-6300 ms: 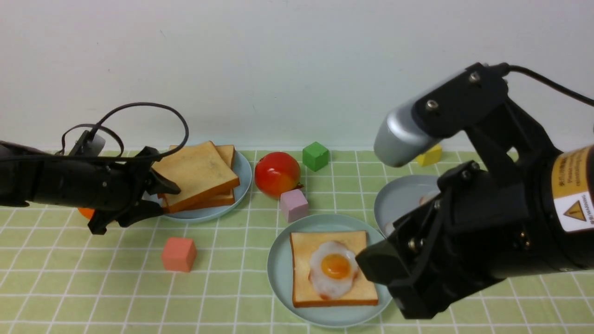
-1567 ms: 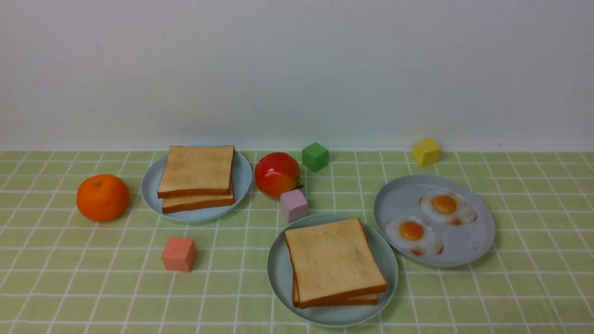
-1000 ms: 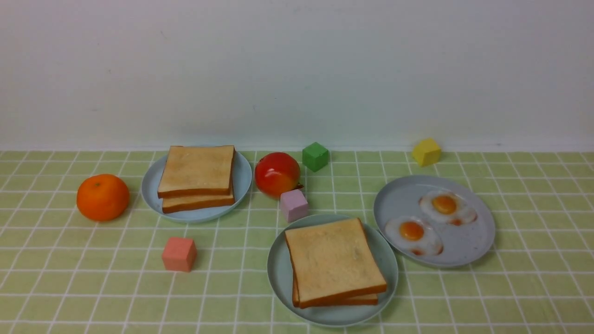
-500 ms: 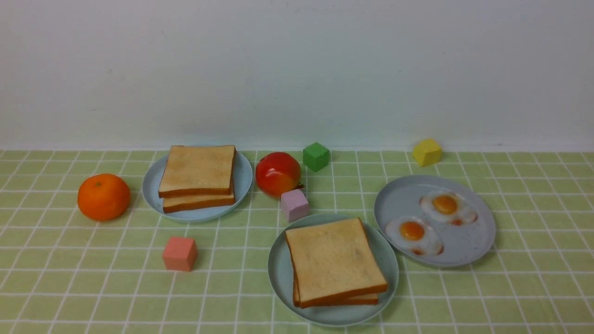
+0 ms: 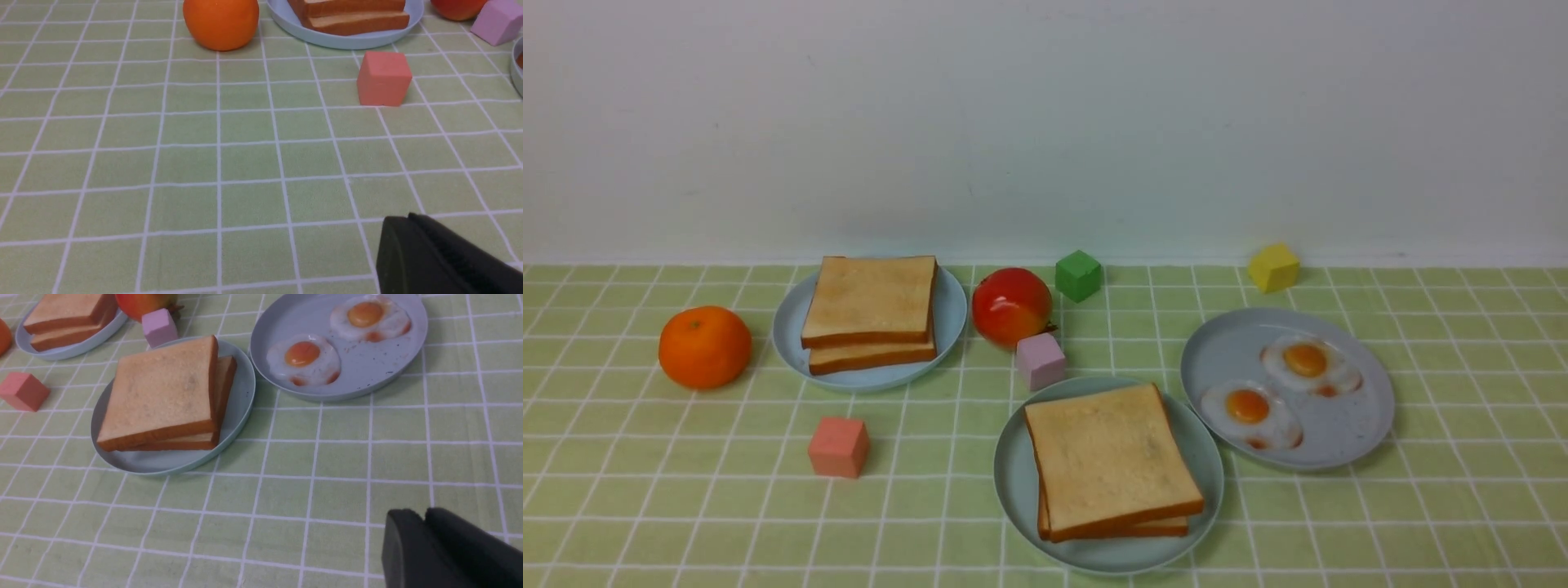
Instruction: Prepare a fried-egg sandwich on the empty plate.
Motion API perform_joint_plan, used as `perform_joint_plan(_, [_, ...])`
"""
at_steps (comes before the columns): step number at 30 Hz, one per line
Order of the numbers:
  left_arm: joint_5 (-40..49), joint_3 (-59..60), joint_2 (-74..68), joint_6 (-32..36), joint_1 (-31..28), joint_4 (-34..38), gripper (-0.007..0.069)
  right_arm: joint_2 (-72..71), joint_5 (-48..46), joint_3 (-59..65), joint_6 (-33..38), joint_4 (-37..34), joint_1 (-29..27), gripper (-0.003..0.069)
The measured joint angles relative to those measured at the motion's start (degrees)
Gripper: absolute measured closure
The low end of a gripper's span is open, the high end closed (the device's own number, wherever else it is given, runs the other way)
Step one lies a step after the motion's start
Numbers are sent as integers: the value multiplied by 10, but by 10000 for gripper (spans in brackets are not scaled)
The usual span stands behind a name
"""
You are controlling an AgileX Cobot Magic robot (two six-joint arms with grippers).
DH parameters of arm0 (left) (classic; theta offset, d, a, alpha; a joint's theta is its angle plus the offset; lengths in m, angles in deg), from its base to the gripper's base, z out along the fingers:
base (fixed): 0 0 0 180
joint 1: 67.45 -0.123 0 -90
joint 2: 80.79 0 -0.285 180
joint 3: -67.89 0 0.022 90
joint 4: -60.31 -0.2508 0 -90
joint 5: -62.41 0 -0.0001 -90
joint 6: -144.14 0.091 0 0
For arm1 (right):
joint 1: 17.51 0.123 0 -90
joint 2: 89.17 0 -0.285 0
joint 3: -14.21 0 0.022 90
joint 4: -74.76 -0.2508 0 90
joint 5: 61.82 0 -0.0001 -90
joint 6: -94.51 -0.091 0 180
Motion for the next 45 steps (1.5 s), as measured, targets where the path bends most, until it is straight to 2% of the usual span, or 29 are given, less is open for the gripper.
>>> perform_joint_plan(10, [-31, 4, 0, 0, 0, -18, 622, 0, 0, 0, 0, 0, 0, 564])
perform_joint_plan(31, [-34, 4, 0, 0, 0, -25, 602, -22, 0, 0, 0, 0, -6, 542])
perform_joint_plan(34, [-34, 4, 0, 0, 0, -25, 596, -46, 0, 0, 2, 0, -41, 538])
perform_joint_plan(38, [-34, 4, 0, 0, 0, -25, 596, -78, 17, 16, 16, 56, -110, 533])
perform_joint_plan(39, [-34, 4, 0, 0, 0, -25, 596, -82, 20, 18, 16, 57, -113, 533])
perform_joint_plan(45, [-34, 4, 0, 0, 0, -25, 596, -154, 108, 151, 26, 67, -177, 524])
